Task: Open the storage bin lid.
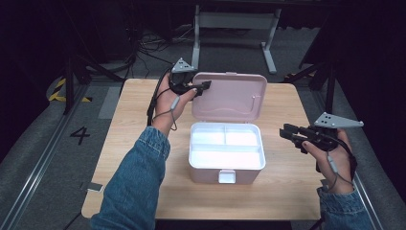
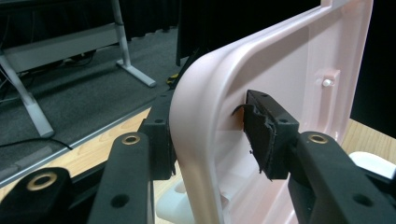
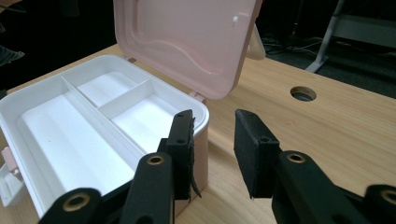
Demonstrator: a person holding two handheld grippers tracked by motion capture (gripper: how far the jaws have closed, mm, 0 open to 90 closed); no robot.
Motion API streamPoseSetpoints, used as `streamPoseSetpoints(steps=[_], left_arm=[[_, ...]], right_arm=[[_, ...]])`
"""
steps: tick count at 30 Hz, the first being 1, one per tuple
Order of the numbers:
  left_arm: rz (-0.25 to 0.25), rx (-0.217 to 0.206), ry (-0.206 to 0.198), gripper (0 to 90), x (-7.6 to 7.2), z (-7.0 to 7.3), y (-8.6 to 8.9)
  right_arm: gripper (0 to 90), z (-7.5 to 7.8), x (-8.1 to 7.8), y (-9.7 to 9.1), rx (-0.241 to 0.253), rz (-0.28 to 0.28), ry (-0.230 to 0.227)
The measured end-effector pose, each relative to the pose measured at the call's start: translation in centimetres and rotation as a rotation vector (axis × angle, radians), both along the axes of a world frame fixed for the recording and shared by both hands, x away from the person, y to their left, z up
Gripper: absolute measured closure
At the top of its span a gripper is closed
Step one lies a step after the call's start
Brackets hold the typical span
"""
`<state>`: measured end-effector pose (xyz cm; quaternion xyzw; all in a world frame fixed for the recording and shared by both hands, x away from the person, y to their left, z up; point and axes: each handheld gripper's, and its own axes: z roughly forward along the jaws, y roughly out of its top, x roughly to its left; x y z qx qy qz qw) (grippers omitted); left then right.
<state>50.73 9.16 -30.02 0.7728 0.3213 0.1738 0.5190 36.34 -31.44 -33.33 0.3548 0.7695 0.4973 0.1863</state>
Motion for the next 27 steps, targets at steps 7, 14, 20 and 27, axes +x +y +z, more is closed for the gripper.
streamPoseSetpoints(steps=[7, 14, 20, 27], left_arm=[[0.009, -0.016, 0.015, 54.2, 1.1, -0.7, -0.1], [0.009, -0.042, 0.043, 53.0, 2.0, -1.2, -0.1], [0.026, -0.029, 0.042, 48.5, 2.7, -2.0, -0.5], [0.023, -0.048, 0.067, 48.3, 3.3, -2.5, -0.4]], right_arm=[[69.3, -0.2, 0.0, -0.4, -0.005, -0.009, 0.013], [69.2, -0.4, 0.1, -0.4, -0.005, -0.006, 0.020], [68.7, -0.4, 0.1, -0.5, -0.001, -0.009, 0.022], [68.5, -0.4, 0.2, -0.5, 0.001, -0.004, 0.024]])
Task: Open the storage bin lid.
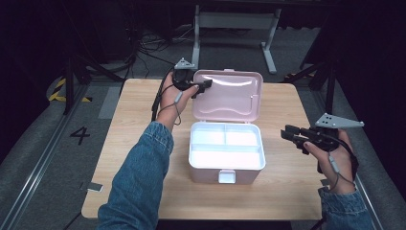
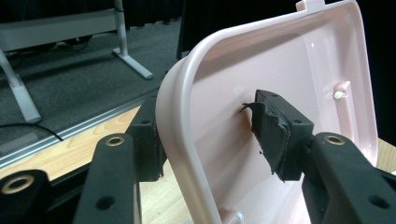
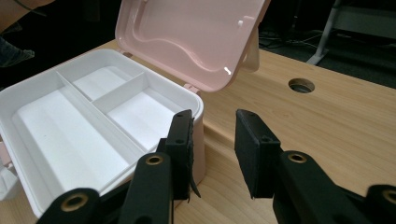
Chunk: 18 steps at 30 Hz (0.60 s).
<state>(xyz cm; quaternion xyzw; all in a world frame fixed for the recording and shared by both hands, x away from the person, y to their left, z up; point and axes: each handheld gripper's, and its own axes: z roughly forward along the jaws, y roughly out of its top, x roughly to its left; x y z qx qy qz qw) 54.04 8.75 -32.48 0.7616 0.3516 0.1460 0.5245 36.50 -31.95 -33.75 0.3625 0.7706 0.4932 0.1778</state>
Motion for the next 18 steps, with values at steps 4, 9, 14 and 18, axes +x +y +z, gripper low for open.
streamPoseSetpoints(steps=[4, 9, 14, 18], left_arm=[[0.003, 0.002, 0.012, 47.1, 0.4, -0.4, -0.1], [0.005, -0.004, 0.032, 46.1, 0.8, -0.8, -0.2], [0.004, -0.007, 0.046, 44.7, 1.3, -1.2, -0.2], [0.006, -0.011, 0.056, 43.5, 1.6, -1.6, -0.3]], right_arm=[[68.5, -0.1, 0.1, 0.0, -0.005, -0.002, 0.001], [68.4, -0.2, 0.2, 0.0, -0.007, -0.002, 0.003], [68.4, -0.3, 0.4, 0.0, -0.007, -0.004, 0.008], [68.4, -0.4, 0.6, 0.0, -0.012, -0.003, 0.013]])
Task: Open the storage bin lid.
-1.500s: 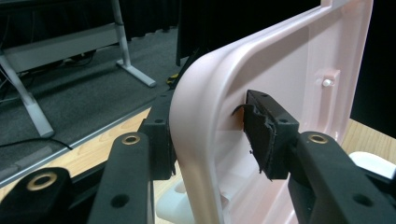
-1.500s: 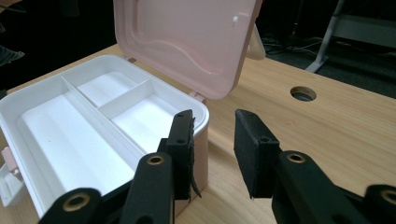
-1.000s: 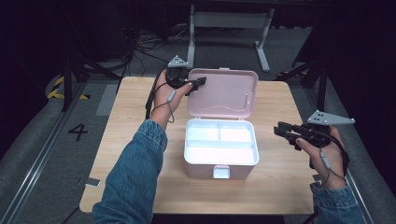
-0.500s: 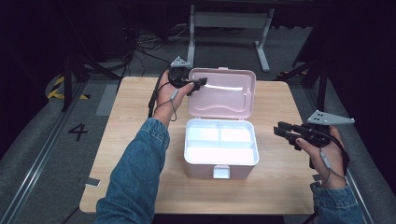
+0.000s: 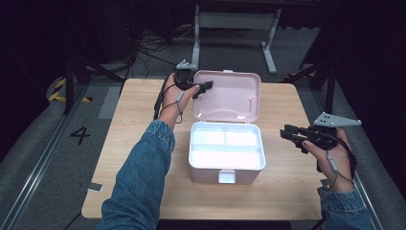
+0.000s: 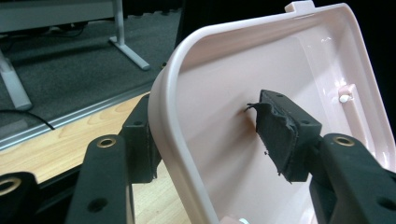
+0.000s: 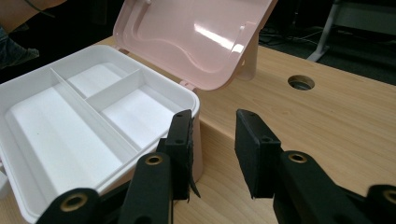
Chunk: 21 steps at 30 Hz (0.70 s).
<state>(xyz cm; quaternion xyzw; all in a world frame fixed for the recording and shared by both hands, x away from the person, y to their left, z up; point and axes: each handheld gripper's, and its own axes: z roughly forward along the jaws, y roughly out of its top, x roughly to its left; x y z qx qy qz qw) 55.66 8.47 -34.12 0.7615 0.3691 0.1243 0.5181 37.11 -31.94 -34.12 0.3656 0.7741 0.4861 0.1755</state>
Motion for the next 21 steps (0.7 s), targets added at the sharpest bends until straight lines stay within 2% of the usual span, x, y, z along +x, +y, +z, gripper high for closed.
streamPoseSetpoints(steps=[21], left_arm=[[0.013, -0.025, 0.121, 38.4, 2.2, -3.2, -0.4]], right_arm=[[68.2, -0.1, 0.2, -0.1, -0.002, 0.006, 0.002]])
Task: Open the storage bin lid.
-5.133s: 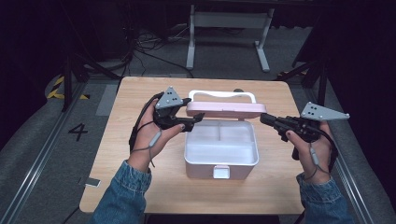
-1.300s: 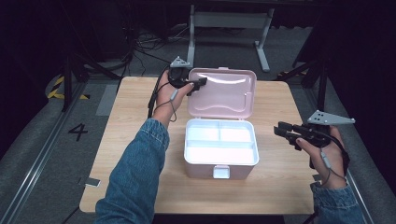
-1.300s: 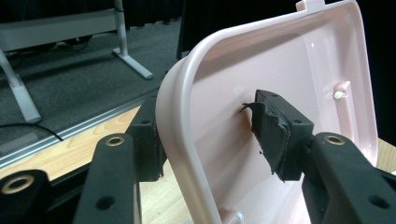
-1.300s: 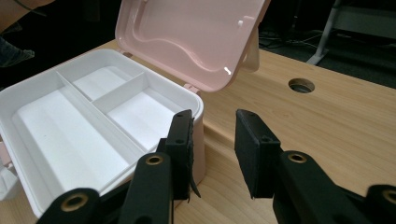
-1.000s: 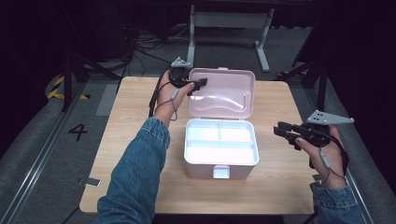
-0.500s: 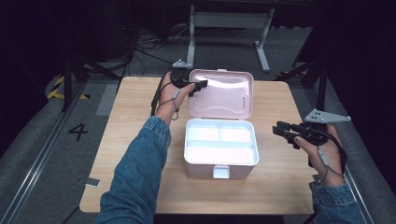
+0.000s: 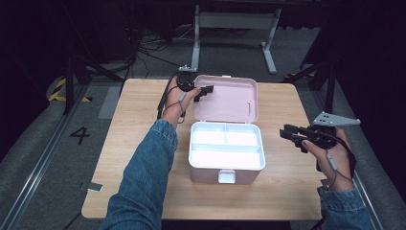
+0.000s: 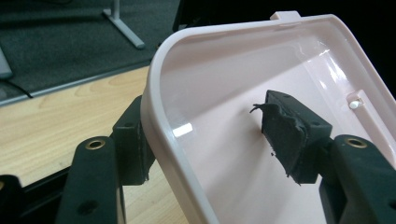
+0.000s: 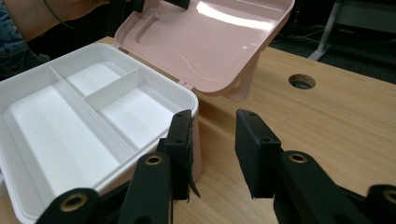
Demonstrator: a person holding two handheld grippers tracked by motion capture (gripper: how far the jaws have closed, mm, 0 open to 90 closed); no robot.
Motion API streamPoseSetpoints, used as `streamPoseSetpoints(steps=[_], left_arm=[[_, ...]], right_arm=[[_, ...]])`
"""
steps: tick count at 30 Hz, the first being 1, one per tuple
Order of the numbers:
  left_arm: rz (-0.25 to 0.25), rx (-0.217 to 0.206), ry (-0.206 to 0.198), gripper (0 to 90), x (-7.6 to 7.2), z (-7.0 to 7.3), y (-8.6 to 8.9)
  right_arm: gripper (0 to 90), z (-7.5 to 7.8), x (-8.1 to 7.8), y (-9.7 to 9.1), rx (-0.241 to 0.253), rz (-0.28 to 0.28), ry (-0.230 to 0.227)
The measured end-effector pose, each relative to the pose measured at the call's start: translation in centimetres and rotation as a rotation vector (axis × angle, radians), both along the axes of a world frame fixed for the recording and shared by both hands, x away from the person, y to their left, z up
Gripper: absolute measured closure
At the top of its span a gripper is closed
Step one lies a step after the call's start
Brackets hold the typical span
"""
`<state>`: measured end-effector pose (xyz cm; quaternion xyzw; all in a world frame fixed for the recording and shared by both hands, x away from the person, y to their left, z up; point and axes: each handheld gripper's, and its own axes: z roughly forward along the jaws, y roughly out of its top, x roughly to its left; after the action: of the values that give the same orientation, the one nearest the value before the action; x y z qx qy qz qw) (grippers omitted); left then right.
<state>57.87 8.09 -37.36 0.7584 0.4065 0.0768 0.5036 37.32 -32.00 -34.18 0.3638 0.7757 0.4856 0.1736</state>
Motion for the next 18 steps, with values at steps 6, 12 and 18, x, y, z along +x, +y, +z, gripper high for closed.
streamPoseSetpoints(steps=[6, 12, 18], left_arm=[[-0.004, -0.009, 0.031, 37.6, 0.4, -0.9, 0.1], [-0.001, -0.013, 0.061, 36.5, 0.6, -1.6, 0.1], [-0.005, -0.028, 0.089, 36.2, 0.9, -2.4, 0.3]], right_arm=[[67.7, 0.0, -0.1, -0.1, 0.002, -0.001, 0.002], [67.4, -0.1, 0.0, -0.1, 0.002, 0.001, 0.003], [67.1, -0.2, 0.1, 0.1, -0.001, 0.001, 0.009]])
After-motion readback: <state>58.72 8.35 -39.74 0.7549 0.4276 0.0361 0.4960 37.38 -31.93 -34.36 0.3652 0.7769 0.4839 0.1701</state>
